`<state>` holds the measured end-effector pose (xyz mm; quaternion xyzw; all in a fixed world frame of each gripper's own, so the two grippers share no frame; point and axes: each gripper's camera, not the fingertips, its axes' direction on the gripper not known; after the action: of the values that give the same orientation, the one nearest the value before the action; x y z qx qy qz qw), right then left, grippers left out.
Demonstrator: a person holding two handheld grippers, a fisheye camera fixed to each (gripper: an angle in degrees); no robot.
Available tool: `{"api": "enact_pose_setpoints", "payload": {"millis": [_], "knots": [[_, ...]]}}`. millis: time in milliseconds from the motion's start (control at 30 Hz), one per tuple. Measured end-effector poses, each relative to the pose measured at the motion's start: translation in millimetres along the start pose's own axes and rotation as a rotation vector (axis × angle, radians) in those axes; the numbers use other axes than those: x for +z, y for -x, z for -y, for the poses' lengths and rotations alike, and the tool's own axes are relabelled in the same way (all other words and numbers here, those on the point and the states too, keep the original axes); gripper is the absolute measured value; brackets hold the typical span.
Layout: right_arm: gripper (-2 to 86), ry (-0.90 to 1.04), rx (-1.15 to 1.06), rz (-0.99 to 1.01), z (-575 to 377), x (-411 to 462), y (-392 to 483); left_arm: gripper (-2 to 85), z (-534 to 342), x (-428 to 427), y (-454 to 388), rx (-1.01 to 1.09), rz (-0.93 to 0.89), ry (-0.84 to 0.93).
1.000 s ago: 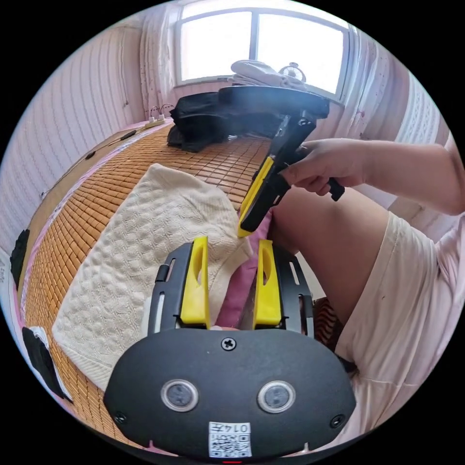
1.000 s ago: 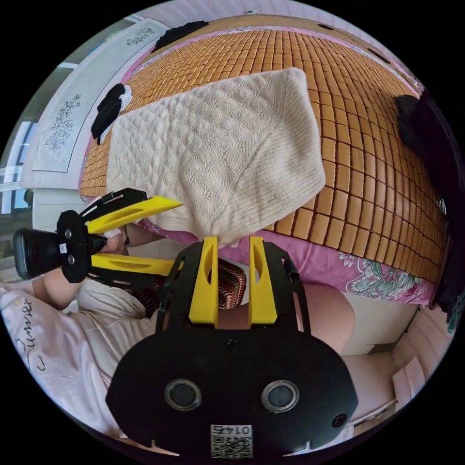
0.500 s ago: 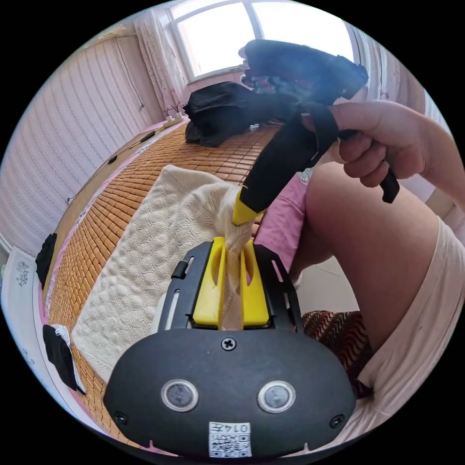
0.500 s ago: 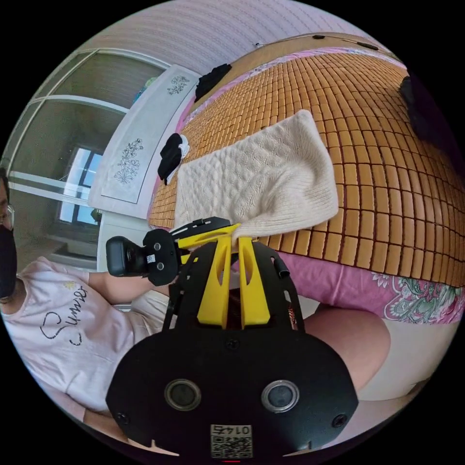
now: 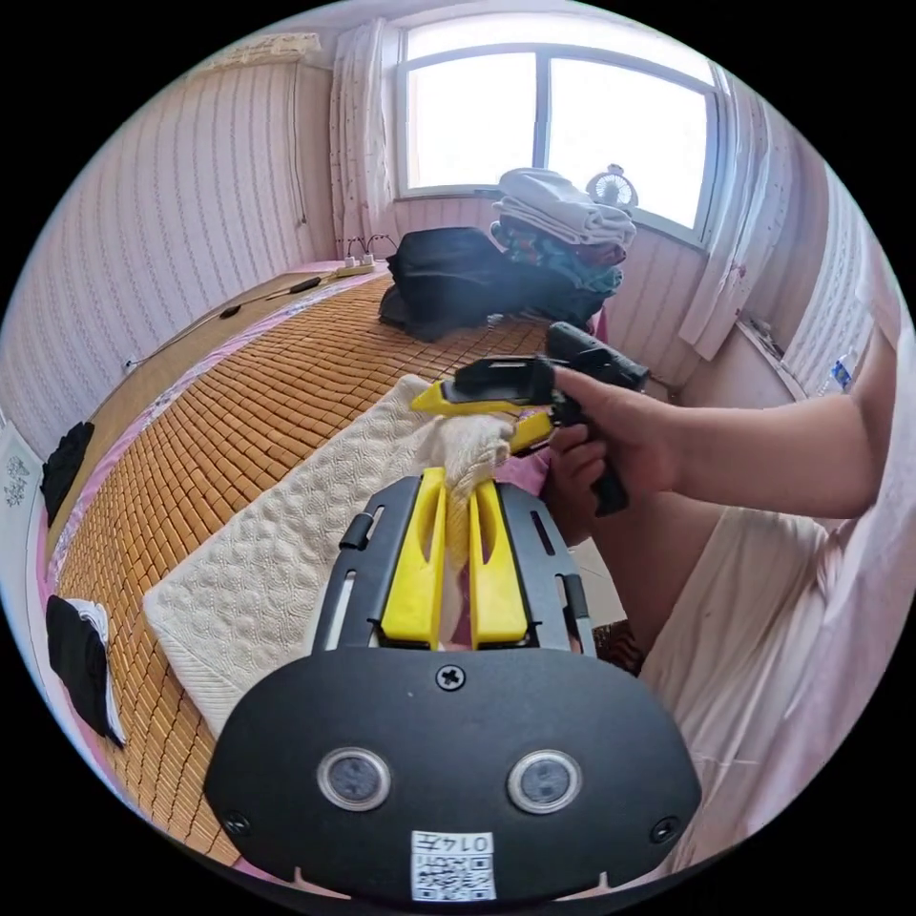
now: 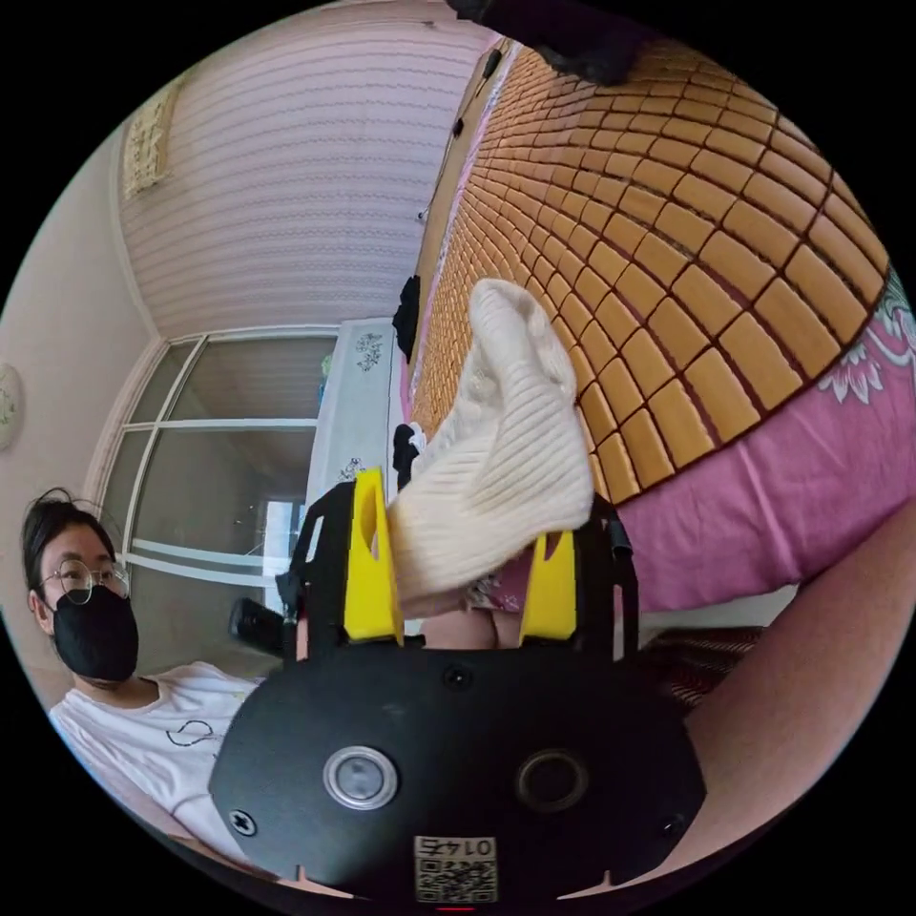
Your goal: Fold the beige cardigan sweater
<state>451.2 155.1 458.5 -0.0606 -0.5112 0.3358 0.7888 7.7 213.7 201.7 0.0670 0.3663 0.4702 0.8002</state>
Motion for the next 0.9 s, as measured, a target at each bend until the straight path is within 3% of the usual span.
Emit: {"api": "enact_pose_setpoints", "payload": {"millis": [100, 233, 433, 533, 600, 800, 900], "knots": [[7.8, -0.058, 0.015, 0.075, 1.1, -10.6, 2.0, 3.7, -6.1, -3.3, 1.4, 0.022, -0.027, 0.006], [5.7, -0.094, -0.128, 0.039, 5.3, -38.6, 42.6, 3.6, -1.7, -2.5, 10.8, -0.004, -0.108, -0.079], [5.1, -0.07, -0.462, -0.204, 7.8, -83.5, 137.4, 3.8, 17.8, 16.7, 45.1, -0.193, -0.402, -0.248], [5.3, 0.061, -0.629, -0.371, 1.0, -47.7, 187.7, 4.1, 11.6, 20.9, 56.0, -0.222, -0.405, -0.252], [5.7, 0.26, -0.814, -0.482, -17.1, 17.0, 219.9, 4.8, -4.9, 18.4, 66.6, -0.243, -0.376, -0.184], [12.3, 0.757, -1.137, -0.841, -89.6, 196.8, 206.9, 7.4, -77.9, -15.1, 111.8, -0.367, -0.31, 0.02], [16.0, 0.732, -1.186, -0.873, -107.3, 210.5, 210.7, 7.7, -99.3, -38.6, 135.7, -0.441, -0.233, 0.047]]}}
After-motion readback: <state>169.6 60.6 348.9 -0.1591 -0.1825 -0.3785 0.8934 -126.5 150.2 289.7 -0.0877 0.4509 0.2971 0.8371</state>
